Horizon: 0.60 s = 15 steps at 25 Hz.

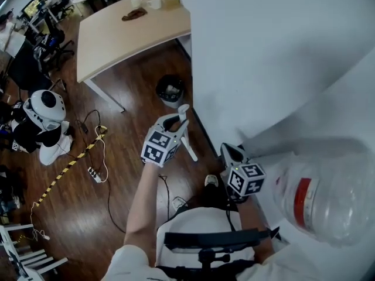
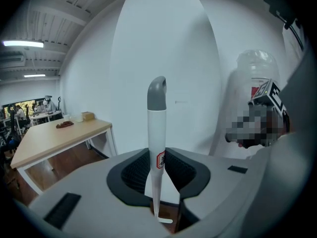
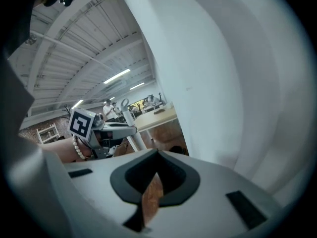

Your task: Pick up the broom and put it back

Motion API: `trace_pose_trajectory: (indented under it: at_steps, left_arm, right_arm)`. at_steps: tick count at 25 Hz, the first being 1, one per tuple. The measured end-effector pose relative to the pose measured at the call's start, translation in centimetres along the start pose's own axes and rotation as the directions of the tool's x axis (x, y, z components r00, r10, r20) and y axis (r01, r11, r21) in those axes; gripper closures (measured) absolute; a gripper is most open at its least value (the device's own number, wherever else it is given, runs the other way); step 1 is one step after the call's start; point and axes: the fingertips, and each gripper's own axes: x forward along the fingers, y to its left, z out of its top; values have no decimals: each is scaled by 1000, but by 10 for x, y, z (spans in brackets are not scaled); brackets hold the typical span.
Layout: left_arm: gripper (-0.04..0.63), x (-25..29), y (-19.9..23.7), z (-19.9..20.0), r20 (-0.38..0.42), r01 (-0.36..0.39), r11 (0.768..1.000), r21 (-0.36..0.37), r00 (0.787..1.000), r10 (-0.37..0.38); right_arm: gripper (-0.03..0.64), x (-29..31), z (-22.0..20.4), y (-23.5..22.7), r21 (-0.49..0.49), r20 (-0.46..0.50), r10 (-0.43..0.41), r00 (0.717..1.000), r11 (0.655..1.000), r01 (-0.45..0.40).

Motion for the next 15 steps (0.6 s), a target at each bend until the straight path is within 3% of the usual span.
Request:
trace_pose_trajectory:
  at_steps: [8,15]
  left_arm:
    - [497,54,3,-54,-69,37,999,-6,997,-38]
    - [497,84,2,-68,-96,74,997,1,993,-74]
  right_arm:
    - [601,-6,-15,-29,29,-43,-40,998,999,41]
    - [601,-2,-26,-42,41,-58,-40,998,998,43]
